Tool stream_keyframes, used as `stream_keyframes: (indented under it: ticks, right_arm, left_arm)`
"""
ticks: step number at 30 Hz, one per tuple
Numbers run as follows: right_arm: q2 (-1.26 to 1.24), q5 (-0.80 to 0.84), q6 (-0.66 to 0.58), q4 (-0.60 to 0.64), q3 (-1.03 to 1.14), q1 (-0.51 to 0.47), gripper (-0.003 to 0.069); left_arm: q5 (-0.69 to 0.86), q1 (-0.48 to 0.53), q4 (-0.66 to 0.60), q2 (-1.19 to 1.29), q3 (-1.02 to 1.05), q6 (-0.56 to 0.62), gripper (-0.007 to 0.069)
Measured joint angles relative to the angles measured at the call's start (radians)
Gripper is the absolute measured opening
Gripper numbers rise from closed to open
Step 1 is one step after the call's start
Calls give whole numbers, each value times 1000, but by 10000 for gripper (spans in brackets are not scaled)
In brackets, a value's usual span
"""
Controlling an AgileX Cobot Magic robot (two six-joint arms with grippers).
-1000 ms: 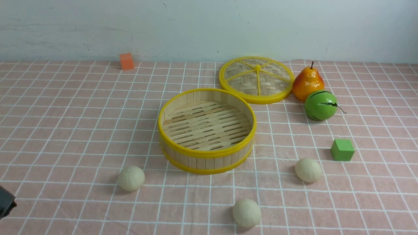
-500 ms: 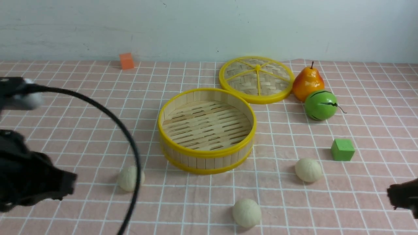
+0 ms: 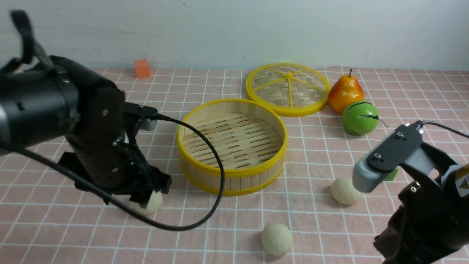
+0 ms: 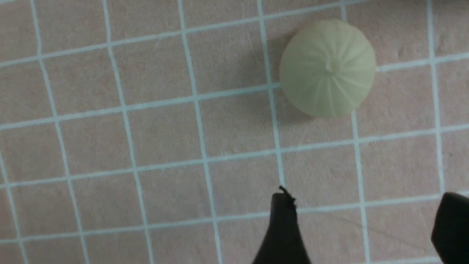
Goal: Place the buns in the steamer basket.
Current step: Use the left arm to grab a steamed stuffed bun
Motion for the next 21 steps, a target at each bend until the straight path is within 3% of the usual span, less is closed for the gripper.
stream_keyframes:
  ticks: [6,11,14,21]
  right_arm:
    - [0,42,7,-6,-2,0,-7]
    - [0,48,10,-6,-2,0,-3]
    - [0,48,10,-5,-2,0,-3]
    - [0,47,14,-2,-2,0,-2]
  left_arm:
    - [-71,19,-13,147,-51,-12,541]
    - [-120,82,-50,203,-55,-13,491]
    - [-140,91,-63,219,-55,-13,442]
    - [-151,90,-99,229,-58,-11,176]
